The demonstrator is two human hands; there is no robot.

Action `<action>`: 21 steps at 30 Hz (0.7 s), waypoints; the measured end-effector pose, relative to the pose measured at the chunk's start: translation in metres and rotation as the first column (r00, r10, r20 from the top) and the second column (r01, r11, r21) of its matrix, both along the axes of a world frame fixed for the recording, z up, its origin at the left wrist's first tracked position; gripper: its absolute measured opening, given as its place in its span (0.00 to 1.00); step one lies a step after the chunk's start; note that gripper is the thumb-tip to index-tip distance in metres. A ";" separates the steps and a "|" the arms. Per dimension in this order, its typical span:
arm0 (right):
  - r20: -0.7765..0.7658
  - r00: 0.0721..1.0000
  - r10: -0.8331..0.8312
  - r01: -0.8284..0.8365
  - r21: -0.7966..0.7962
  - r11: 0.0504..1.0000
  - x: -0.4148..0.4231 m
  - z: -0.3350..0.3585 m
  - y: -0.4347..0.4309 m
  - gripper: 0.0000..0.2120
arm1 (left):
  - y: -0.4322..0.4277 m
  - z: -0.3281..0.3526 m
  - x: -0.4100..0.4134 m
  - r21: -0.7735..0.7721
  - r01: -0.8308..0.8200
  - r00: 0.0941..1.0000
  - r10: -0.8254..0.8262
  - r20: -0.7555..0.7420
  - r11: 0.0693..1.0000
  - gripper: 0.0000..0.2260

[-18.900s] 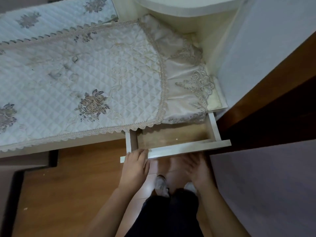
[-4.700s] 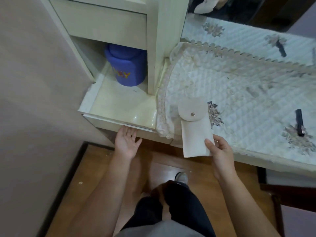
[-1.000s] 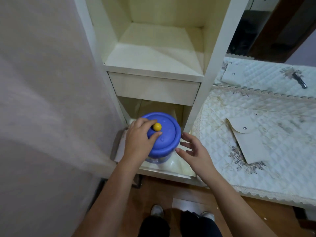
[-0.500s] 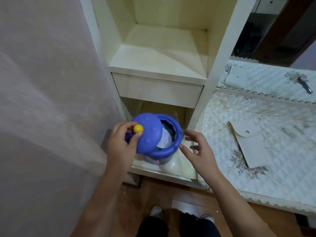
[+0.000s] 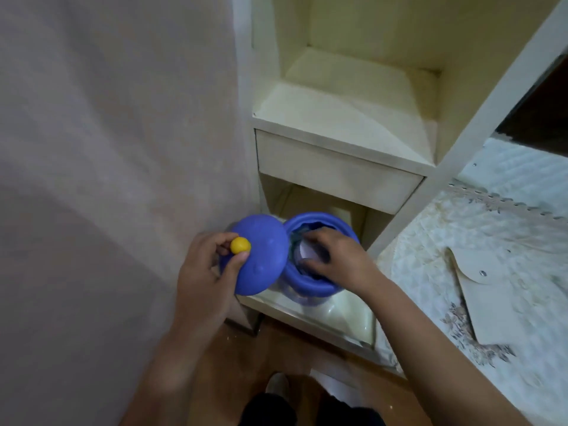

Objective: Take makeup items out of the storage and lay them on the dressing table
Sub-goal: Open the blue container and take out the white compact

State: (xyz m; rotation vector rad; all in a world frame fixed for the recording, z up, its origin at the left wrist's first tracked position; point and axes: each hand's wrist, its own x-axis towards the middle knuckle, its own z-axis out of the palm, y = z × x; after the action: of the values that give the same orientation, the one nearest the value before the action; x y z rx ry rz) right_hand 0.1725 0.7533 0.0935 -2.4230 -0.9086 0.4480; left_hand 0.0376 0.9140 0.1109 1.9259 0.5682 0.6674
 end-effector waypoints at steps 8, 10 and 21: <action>-0.066 0.989 0.129 -0.141 -0.246 0.959 0.016 0.003 0.008 0.31 | 0.001 0.001 -0.003 -0.028 0.059 0.998 -0.060 -0.026 0.998 0.08; -0.076 0.985 0.158 -0.173 -0.280 0.944 0.018 0.001 0.008 0.34 | 0.001 0.000 -0.002 -0.017 0.071 0.997 -0.072 -0.038 0.997 0.07; -0.181 0.974 -0.133 0.174 0.235 0.956 0.004 0.013 -0.017 0.34 | -0.008 -0.001 0.010 -0.005 0.121 0.989 -0.121 -0.080 0.993 0.09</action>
State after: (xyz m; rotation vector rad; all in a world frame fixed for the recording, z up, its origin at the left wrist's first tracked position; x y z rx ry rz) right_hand 0.1761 0.7359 0.1060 -2.1722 -0.6569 0.4386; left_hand 0.0473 0.9059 0.1101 1.9771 0.4962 0.5152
